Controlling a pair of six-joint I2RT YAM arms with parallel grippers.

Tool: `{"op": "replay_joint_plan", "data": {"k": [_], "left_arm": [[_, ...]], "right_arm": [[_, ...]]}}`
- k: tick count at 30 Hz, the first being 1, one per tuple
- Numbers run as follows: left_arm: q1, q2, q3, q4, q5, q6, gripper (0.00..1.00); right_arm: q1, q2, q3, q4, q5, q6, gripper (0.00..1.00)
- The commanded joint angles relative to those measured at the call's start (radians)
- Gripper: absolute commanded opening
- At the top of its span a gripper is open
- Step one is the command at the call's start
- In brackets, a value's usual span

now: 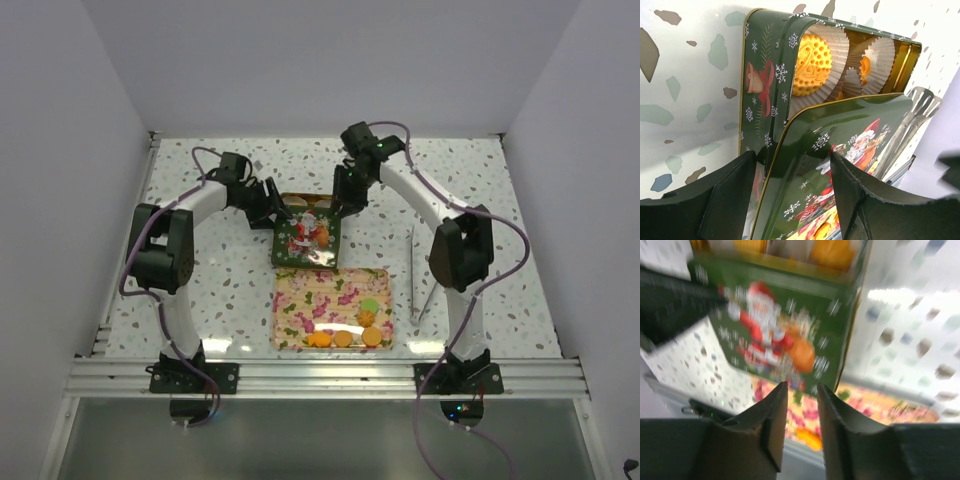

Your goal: Pack the cookies

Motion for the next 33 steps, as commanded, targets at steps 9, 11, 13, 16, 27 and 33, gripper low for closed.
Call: {"op": "replay_joint_plan", "data": {"k": [9, 11, 13, 16, 27, 33], "left_arm": [[-0.008, 0.037, 0.045, -0.019, -0.009, 0.018, 0.66], [-0.008, 0.043, 0.05, -0.016, -0.007, 0.015, 0.66], [-0.008, 0.043, 0.051, -0.016, -0.009, 0.015, 0.66], [-0.007, 0.043, 0.054, -0.022, -0.017, 0.019, 0.66], [-0.001, 0.054, 0.06, -0.035, 0.006, 0.013, 0.65], [0.008, 0.06, 0.066, -0.041, 0.016, 0.016, 0.65]], "right_arm": [[0.308, -0.378, -0.429, 0.103, 0.04, -0.074, 0.02], [0.399, -0.405, -0.525, 0.185, 0.141, -0.135, 0.0], [0.421, -0.416, -0.585, 0.276, 0.172, -0.132, 0.0], [0.428, -0.407, -0.66, 0.376, 0.207, -0.108, 0.0], [0.461, -0.281, -0.627, 0.473, 0.397, -0.146, 0.0], [0.461, -0.232, -0.625, 0.49, 0.433, -0.155, 0.0]]}}
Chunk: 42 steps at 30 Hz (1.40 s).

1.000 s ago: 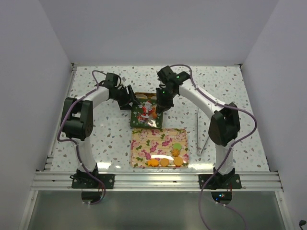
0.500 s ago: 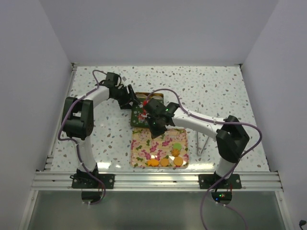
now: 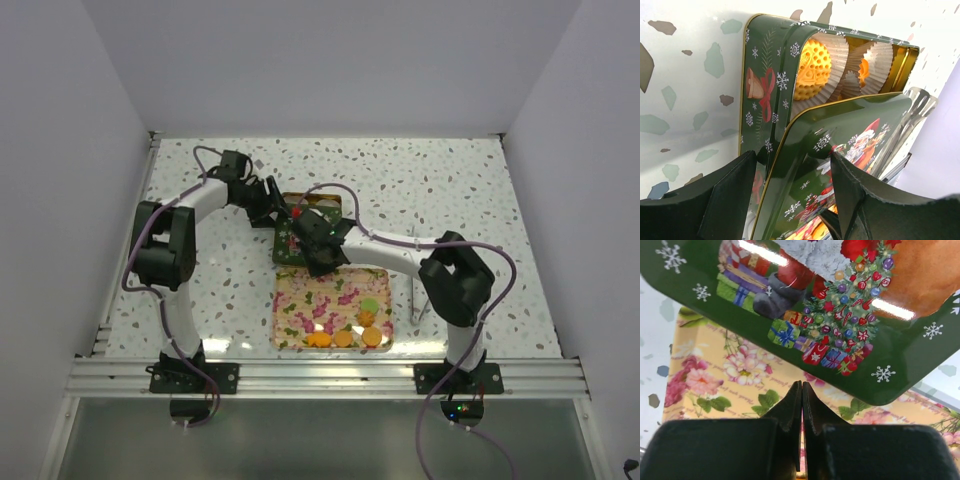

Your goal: Pack the cookies

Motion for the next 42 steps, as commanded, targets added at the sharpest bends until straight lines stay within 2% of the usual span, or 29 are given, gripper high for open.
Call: {"op": "replay_joint_plan", "data": {"k": [1, 9, 21, 33, 42], "left_arm": [[0.006, 0.028, 0.028, -0.024, -0.001, 0.018, 0.66], [0.018, 0.034, 0.034, -0.016, 0.033, 0.023, 0.66], [0.02, 0.026, 0.064, -0.016, 0.056, 0.021, 0.7], [0.021, 0.059, 0.091, -0.042, 0.007, 0.029, 0.69], [0.021, 0.076, 0.103, -0.049, -0.006, 0.028, 0.69]], "right_arm": [[0.007, 0.008, 0.036, 0.047, 0.07, -0.019, 0.0], [0.004, 0.053, 0.139, -0.001, 0.168, -0.039, 0.0], [-0.019, 0.097, 0.234, -0.024, 0.165, -0.041, 0.0], [0.017, -0.092, -0.007, 0.089, 0.077, -0.003, 0.0], [0.033, -0.062, -0.036, 0.117, 0.099, 0.005, 0.0]]}}
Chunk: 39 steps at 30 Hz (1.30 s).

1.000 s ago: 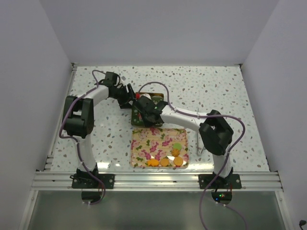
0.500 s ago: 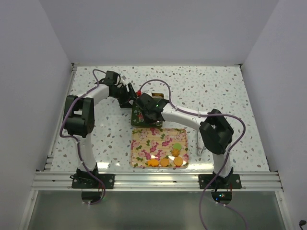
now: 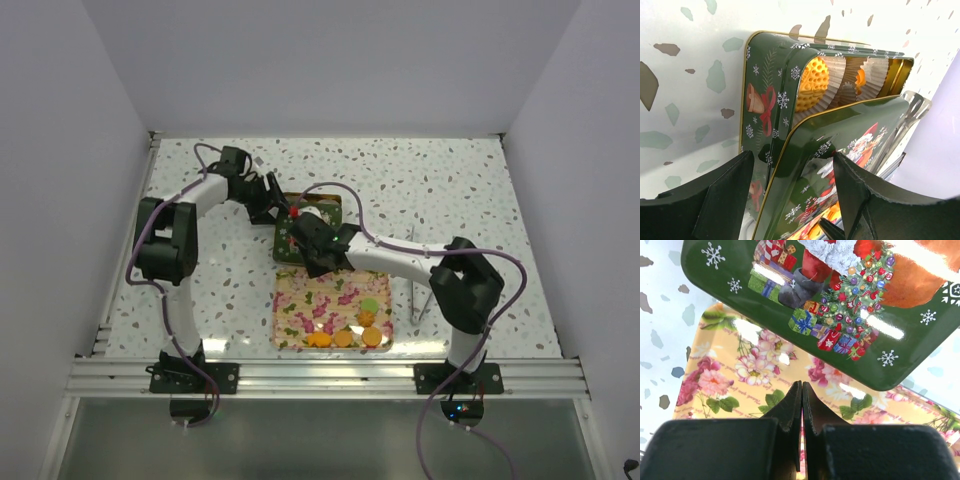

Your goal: Pack the cookies

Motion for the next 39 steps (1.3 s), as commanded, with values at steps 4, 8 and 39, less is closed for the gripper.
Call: {"op": "replay_joint_plan", "data": {"k": [4, 8, 39], "left_arm": [[0.007, 0.032, 0.043, -0.022, -0.03, 0.028, 0.69], [0.007, 0.029, 0.046, -0.022, -0.025, 0.023, 0.69], [0.005, -0.042, 0.136, 0.037, -0.068, 0.014, 0.6]], "right_arm": [[0.001, 0.035, 0.043, 0.053, 0.039, -0.008, 0.0], [-0.003, 0.088, 0.081, 0.046, 0.071, -0.022, 0.0], [-0.138, 0.248, 0.304, -0.004, 0.084, -0.036, 0.0]]}}
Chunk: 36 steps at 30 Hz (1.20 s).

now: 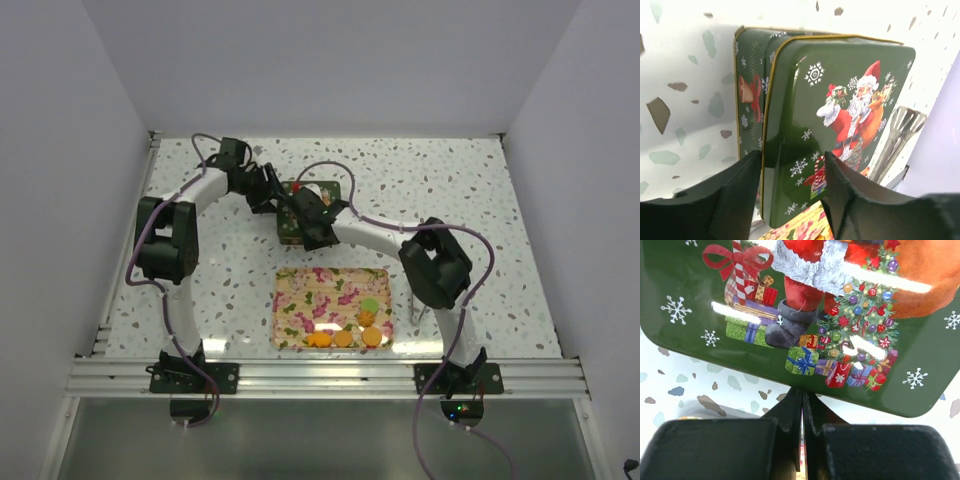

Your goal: Pack the cookies

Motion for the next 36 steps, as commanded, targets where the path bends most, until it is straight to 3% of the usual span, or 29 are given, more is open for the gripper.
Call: {"op": "replay_joint_plan", "data": {"k": [1, 5, 8, 13, 19, 31, 36], "left_arm": [[0.005, -0.053, 0.071, 0.037, -0.041, 0.017, 0.57], [0.005, -0.059, 0.12, 0.039, -0.082, 0.025, 0.34], [0.005, -0.063, 0.16, 0.031, -0.116, 0.034, 0.24], [0.005, -0.021, 0.243, -0.056, -0.176, 0.045, 0.26], [0.006, -0.041, 0.188, -0.014, -0.199, 0.031, 0.26], [0.048, -0.073, 0.091, 0.028, -0.208, 0.023, 0.22], [0.054, -0.075, 0.066, 0.029, -0.212, 0.031, 0.21]], "right_arm": [[-0.017, 0.005, 0.051, 0.001, 0.019, -0.012, 0.0], [-0.033, 0.017, 0.066, -0.007, 0.01, -0.014, 0.0], [-0.037, 0.028, 0.079, -0.01, 0.004, -0.015, 0.0], [-0.056, 0.045, 0.099, -0.013, -0.007, -0.018, 0.0], [-0.057, 0.043, 0.111, -0.005, -0.044, -0.04, 0.0], [-0.031, -0.248, -0.078, 0.027, -0.177, -0.022, 0.0], [-0.042, -0.377, -0.095, -0.044, -0.125, -0.02, 0.0]]}}
